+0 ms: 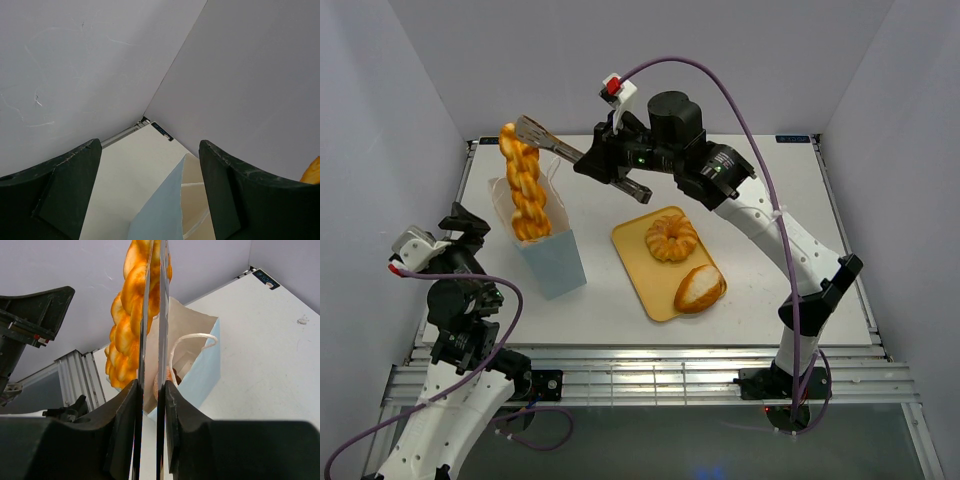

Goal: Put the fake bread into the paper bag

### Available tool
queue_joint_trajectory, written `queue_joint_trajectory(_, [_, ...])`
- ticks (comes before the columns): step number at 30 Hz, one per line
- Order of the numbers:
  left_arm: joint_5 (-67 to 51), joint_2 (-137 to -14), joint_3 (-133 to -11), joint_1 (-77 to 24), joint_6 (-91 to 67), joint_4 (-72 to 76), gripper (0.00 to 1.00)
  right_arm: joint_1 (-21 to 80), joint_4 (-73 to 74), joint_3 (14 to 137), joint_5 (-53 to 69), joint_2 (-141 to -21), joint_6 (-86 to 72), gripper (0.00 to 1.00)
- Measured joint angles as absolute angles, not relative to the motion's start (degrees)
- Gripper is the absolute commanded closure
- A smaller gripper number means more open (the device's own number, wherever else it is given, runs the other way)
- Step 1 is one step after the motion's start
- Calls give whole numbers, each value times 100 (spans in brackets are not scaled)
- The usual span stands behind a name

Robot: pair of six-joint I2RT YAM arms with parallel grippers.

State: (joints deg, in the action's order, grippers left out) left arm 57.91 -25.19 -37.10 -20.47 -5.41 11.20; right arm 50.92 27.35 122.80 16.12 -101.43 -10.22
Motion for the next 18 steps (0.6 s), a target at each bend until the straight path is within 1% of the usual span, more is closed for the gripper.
queue_joint_trajectory(12, [5721, -2491, -3710, -2047, -600, 1103, 11, 5092, 2206, 12370, 1529, -10339, -1002, 74])
queue_joint_trajectory(18, [5655, -2491, -3710, -2049, -635, 1074, 11, 5092, 1949, 12042, 1485, -10337, -899, 73])
